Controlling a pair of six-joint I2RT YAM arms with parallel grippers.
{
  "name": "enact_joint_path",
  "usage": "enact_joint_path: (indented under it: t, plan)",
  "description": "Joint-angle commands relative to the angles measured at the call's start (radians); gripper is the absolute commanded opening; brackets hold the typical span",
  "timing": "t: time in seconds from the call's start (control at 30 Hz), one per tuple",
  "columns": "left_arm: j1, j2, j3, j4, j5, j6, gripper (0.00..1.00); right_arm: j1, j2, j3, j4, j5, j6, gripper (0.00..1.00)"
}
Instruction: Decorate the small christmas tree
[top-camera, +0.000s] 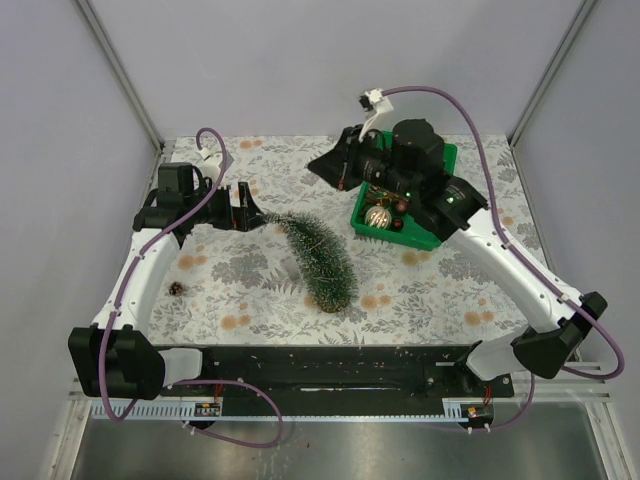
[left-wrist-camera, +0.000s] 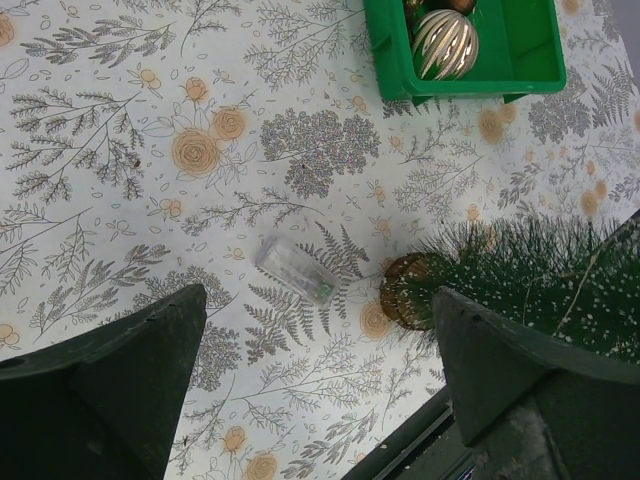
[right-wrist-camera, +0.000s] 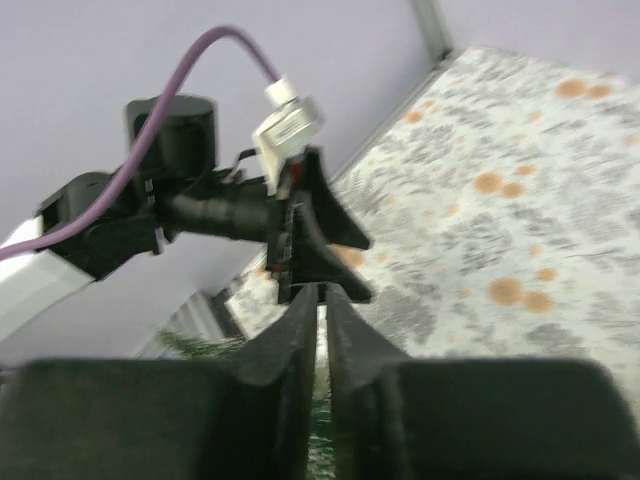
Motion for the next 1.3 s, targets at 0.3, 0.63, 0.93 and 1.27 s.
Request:
enact_joint_path:
  t: [0.3,0.63,0.93,1.27]
  plan:
    - [0.006,0.009,0.014,0.017,0.017,0.003,0.99,-0.428,0.095,-0.072,-0.069,0.242,0.018,0.52]
    - [0.014,0.006,0.03,-0.014,0.009,0.026,0.99,-0.585,0.501,0.072,-0.255,0.46,0.048,0.67]
    - [0.021,0.011,0.023,-0.017,0.006,0.032,0.99,-0.613,0.638,0.094,-0.269,0.448,0.034,0.66]
    - [0.029,0.019,0.02,-0.017,0.0,0.028,0.99,-0.614,0.656,-0.006,-0.23,0.385,0.055,0.63]
